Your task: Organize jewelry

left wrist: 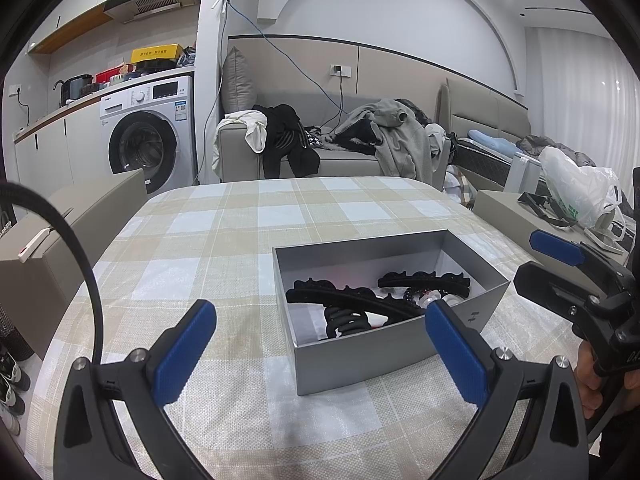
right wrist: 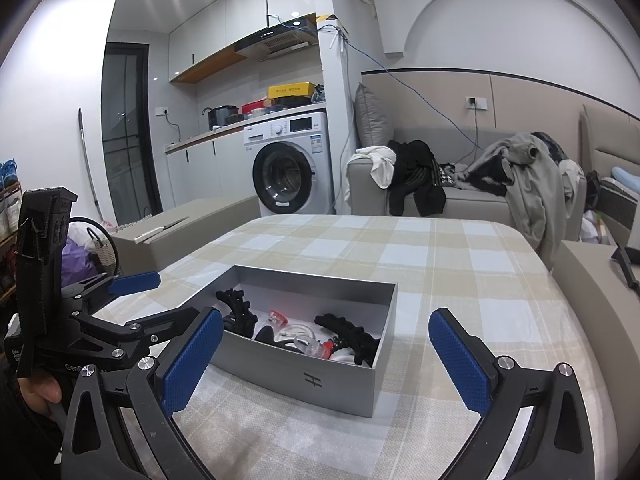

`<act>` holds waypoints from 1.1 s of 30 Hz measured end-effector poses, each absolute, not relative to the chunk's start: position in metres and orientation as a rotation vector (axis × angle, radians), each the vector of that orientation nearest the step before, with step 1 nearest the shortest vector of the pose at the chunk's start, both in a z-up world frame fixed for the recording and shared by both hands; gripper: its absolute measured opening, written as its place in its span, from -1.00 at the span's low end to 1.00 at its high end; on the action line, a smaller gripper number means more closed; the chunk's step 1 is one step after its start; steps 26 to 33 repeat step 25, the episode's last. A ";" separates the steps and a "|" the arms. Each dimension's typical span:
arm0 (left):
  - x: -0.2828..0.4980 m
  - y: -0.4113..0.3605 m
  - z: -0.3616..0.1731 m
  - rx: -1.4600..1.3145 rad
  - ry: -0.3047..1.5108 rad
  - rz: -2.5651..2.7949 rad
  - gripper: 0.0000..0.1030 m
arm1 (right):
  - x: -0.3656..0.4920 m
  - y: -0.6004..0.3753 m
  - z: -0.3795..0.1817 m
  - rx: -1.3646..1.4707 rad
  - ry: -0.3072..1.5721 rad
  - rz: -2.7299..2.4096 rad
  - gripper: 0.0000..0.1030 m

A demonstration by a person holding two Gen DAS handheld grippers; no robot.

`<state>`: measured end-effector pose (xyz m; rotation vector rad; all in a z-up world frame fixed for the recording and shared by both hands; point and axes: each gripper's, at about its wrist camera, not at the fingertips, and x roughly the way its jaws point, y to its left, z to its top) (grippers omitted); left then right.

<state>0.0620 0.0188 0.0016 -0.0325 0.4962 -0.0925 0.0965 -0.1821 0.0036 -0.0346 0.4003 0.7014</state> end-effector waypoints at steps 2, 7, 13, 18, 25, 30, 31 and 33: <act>0.062 0.019 0.002 -0.032 0.497 -0.092 0.98 | 0.096 -0.182 0.004 -0.035 0.401 0.701 1.00; 0.062 0.019 0.002 -0.033 0.498 -0.093 0.98 | 0.096 -0.182 0.004 -0.035 0.400 0.701 1.00; 0.062 0.019 0.002 -0.033 0.497 -0.093 0.98 | 0.096 -0.182 0.004 -0.034 0.400 0.701 1.00; 0.062 0.019 0.002 -0.031 0.494 -0.094 0.98 | 0.097 -0.182 0.004 -0.034 0.401 0.701 1.00; 0.062 0.019 0.001 -0.030 0.494 -0.096 0.98 | 0.097 -0.182 0.004 -0.035 0.400 0.700 1.00; 0.062 0.019 0.001 -0.030 0.494 -0.096 0.98 | 0.097 -0.182 0.004 -0.035 0.400 0.700 1.00; 0.062 0.019 0.001 -0.030 0.494 -0.096 0.98 | 0.097 -0.182 0.004 -0.035 0.400 0.700 1.00; 0.062 0.019 0.001 -0.030 0.494 -0.096 0.98 | 0.097 -0.182 0.004 -0.035 0.400 0.700 1.00</act>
